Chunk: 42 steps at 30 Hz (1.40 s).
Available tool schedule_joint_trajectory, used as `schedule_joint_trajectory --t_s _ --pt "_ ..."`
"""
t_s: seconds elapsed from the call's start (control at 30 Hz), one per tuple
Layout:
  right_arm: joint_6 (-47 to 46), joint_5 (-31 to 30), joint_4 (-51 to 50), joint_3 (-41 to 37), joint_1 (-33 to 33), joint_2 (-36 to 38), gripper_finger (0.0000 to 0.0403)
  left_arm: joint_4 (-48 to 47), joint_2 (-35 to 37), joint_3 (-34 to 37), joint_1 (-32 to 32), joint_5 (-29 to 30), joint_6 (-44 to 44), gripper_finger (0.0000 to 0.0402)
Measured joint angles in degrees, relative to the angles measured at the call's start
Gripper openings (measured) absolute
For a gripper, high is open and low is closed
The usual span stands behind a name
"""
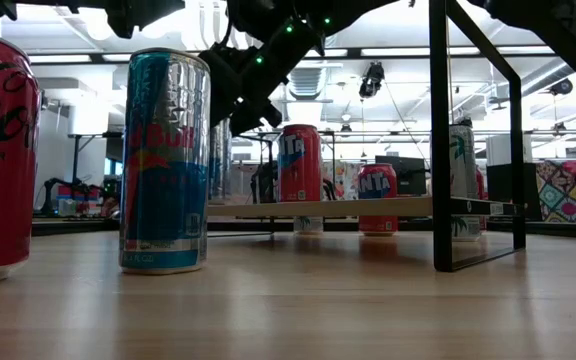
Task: Place canned beverage on shelf
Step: Put the center blue soda can on the shelf
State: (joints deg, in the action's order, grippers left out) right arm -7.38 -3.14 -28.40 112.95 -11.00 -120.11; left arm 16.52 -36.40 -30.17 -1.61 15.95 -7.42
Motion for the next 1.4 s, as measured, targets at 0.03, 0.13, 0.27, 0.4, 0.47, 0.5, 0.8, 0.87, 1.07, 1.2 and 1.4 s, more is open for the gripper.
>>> schedule_joint_trajectory --t_s 0.03,0.13,0.27,0.4,0.47,0.5,0.8,0.87,1.07,1.2,1.4 --pt "0.2 0.0 0.0 0.0 0.0 0.0 0.0227 0.0 0.0 0.0 0.0 0.0 0.0 0.0343" --pt "0.5 -1.1 0.0 -0.3 0.0 0.0 0.0227 0.0 0.0 0.0 0.0 0.0 0.0 0.0343" --pt "0.7 -1.5 0.1 -0.8 0.0 0.0 0.023 0.0 0.0 0.0 0.0 0.0 0.0 0.0343" --pt "0.5 -1.6 0.9 -1.6 0.0 0.0 0.0242 0.0 0.0 0.0 0.0 0.0 0.0 0.0343" --pt "0.4 -1.6 1.0 -1.9 0.0 0.0 0.0247 0.0 0.0 0.0 0.0 0.0 0.0 0.0343" --pt "0.4 -1.6 1.2 -2.1 0.0 0.0 0.0249 0.0 0.0 0.0 0.0 0.0 0.0 0.0343" --pt "0.5 -1.5 0.7 -2.5 0.0 0.0 0.0276 0.1 0.0 0.0 0.0 0.0 0.0 0.0343" --pt "0.5 -1.5 0.7 -2.4 0.0 0.0 0.0285 0.1 0.0 0.0 0.0 0.0 0.0 0.0343" --pt "0.5 -1.5 1.0 -1.9 0.0 0.0 0.0306 0.0 0.0 0.0 0.0 0.0 0.0 0.0343" --pt "0.5 -1.4 1.1 -1.8 0.0 0.4 0.0308 -0.3 0.0 0.0 0.0 0.0 0.5 0.0343" --pt "0.5 -1.4 -0.1 -1.7 0.0 2.8 0.0309 -1.7 -0.2 0.0 0.0 0.0 2.0 0.0343"
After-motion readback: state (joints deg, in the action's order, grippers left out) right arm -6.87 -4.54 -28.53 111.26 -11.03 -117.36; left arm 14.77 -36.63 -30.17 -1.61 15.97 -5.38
